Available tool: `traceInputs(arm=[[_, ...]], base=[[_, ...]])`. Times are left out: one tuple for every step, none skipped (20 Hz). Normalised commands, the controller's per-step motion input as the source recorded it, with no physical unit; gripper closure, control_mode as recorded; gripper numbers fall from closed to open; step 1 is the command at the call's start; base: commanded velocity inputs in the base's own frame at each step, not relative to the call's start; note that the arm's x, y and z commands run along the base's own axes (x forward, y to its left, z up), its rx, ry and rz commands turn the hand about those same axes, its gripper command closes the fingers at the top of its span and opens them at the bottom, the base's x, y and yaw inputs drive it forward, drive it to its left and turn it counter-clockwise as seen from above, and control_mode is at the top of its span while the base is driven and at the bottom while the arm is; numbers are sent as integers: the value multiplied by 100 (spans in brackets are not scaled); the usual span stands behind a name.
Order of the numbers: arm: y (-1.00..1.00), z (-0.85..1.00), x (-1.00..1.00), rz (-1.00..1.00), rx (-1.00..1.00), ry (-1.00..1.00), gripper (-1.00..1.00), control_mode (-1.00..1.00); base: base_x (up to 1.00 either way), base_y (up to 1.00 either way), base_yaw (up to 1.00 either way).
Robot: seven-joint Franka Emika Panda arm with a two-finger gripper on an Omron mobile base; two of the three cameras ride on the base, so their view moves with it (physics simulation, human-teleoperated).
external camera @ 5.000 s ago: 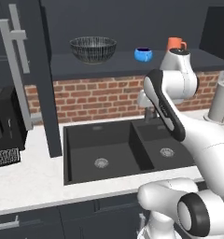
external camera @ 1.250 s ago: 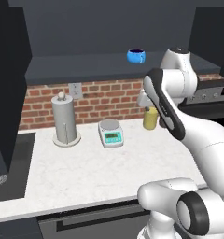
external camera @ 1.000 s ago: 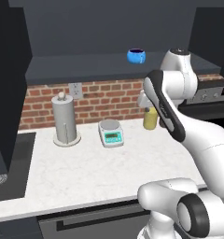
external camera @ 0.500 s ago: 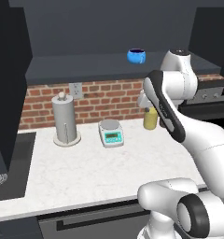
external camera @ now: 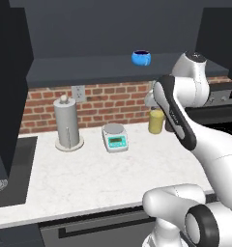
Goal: Gather all objects into one cabinet and sort the glasses and bowls to opposite sides.
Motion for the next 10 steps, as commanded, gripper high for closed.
traceInputs(arm=[[-4,9,4,3,2,-30,-100,-100],[-3,8,4,3,1,-30,-100,-100],[-1,8,4,3,0,-29,-100,-100],[0,11,2,2,0,-27,-100,-100],[-1,11,0,1,0,-25,-100,-100],[0,11,6,1,0,-18,-100,-100],[0,11,9,0,0,-14,-100,-100],[0,13,4,1,0,-8,-100,-100],[0,20,4,1,0,-4,-100,-100],[0,24,15,1,0,0,-100,-100]], base=[[0,0,0],[0,0,0],[0,0,0],[0,0,0],[0,0,0],[0,0,0],[0,0,0],[0,0,0],[0,0,0],[0,0,0]])
